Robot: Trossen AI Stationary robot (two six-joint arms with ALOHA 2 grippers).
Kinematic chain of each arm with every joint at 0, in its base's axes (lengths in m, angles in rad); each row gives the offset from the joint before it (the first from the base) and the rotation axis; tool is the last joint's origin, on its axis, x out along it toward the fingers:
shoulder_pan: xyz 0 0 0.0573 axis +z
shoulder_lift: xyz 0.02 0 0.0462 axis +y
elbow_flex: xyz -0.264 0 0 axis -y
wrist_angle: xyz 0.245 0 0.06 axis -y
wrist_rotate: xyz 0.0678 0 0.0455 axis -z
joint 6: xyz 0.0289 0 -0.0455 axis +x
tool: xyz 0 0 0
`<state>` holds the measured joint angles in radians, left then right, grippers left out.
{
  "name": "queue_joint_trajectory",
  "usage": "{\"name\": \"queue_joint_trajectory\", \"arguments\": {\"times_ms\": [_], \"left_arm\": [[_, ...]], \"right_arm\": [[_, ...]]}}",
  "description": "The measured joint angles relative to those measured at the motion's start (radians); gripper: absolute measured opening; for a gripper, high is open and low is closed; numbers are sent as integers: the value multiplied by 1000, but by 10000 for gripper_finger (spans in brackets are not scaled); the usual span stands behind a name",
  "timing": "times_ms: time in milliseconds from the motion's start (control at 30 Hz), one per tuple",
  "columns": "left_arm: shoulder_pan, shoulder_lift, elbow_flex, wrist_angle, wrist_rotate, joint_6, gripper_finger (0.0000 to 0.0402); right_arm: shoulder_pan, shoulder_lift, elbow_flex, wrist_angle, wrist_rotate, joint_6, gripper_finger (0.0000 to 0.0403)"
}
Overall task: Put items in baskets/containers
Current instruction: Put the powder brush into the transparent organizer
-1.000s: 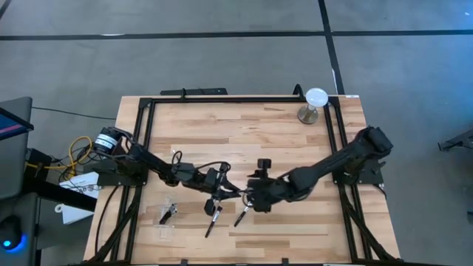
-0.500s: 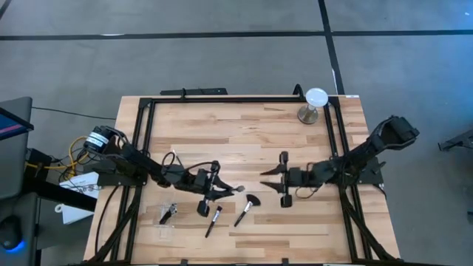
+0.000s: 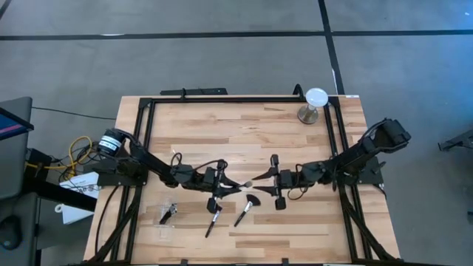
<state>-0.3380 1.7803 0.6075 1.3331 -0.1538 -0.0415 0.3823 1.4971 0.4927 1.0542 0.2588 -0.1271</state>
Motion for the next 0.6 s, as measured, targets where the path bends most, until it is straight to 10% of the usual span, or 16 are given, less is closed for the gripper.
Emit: {"name": "queue_joint_trajectory", "arguments": {"times_ms": [600], "left_arm": [[-2, 34, 32, 3, 1, -7, 55]], "right_arm": [[30, 111, 155, 6, 5, -23, 212]]}}
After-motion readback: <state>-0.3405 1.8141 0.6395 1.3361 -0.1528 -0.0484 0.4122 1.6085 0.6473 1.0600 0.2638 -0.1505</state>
